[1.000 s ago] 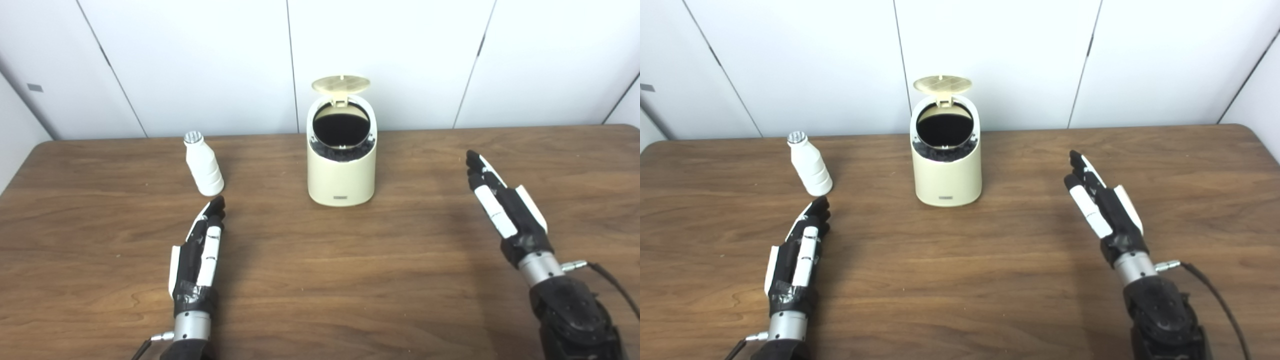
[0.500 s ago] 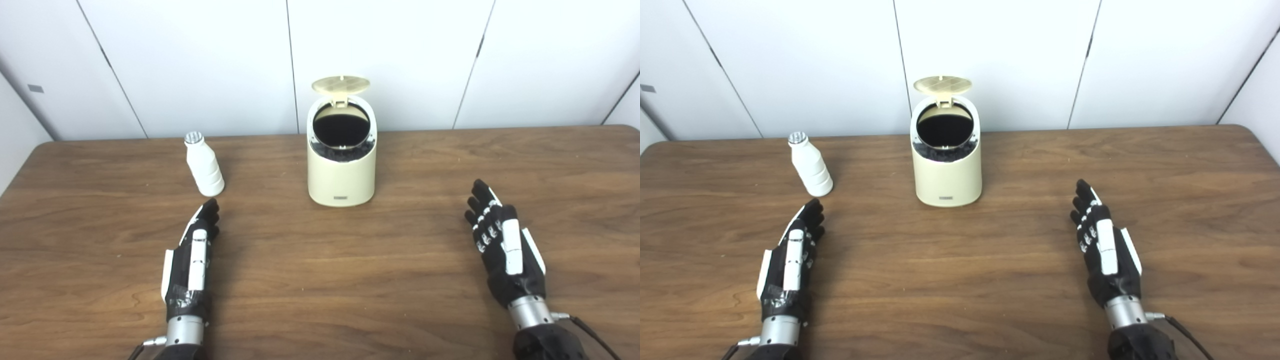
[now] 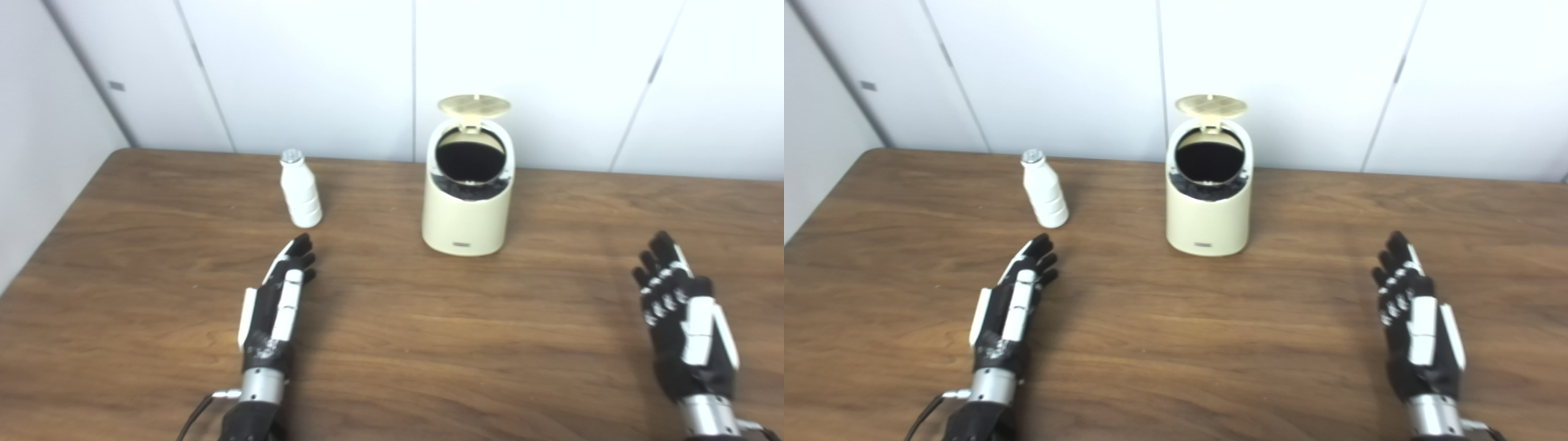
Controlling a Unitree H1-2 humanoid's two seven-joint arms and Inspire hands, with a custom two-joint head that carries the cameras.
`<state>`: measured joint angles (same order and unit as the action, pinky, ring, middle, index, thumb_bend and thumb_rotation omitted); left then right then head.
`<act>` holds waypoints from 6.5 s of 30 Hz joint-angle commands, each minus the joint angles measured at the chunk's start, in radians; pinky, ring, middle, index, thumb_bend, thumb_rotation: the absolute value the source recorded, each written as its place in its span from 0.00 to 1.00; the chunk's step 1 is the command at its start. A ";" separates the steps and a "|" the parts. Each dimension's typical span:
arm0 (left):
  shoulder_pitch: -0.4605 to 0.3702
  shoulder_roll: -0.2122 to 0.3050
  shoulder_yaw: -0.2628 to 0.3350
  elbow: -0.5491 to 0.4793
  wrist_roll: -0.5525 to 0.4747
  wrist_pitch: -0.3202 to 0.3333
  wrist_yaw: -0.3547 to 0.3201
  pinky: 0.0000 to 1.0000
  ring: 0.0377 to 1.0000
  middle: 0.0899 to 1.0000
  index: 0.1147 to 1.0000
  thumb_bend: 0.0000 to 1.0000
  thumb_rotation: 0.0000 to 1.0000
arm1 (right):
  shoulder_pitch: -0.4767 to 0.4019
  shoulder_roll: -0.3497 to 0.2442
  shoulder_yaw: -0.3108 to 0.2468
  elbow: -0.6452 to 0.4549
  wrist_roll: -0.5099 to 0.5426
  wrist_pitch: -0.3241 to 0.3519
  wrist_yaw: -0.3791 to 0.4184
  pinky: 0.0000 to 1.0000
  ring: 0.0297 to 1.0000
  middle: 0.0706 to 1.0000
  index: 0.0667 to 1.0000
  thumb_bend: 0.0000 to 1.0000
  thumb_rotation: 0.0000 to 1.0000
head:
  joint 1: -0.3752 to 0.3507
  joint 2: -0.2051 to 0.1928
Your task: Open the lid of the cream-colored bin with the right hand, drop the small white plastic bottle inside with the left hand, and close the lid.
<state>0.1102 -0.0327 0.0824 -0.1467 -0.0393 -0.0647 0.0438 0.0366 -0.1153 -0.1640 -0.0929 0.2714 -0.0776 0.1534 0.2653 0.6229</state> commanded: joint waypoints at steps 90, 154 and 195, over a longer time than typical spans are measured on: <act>-0.564 0.358 -0.132 0.241 0.705 0.515 -0.040 0.70 0.77 0.70 0.77 0.88 0.35 | -0.001 0.002 0.048 -0.038 -0.157 0.002 -0.059 1.00 1.00 0.94 0.93 0.60 0.87 | -0.034 0.006; -0.533 0.231 -0.103 0.045 0.540 0.271 0.158 0.36 0.42 0.46 0.38 0.48 0.00 | 0.002 -0.005 0.053 0.020 -0.133 -0.024 -0.049 1.00 1.00 0.94 0.95 0.65 0.88 | -0.110 0.001; -0.675 0.031 -0.266 0.175 0.634 0.034 0.227 0.34 0.39 0.47 0.42 0.47 0.00 | -0.008 0.047 0.119 0.044 -0.221 -0.010 -0.077 1.00 0.99 0.95 0.98 0.59 0.85 | -0.301 -0.059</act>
<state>-0.5020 0.0094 -0.1799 0.0269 0.5772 0.0144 0.2396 0.0114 -0.0929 -0.0596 -0.0754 0.0349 -0.0813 0.0781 -0.0353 0.5630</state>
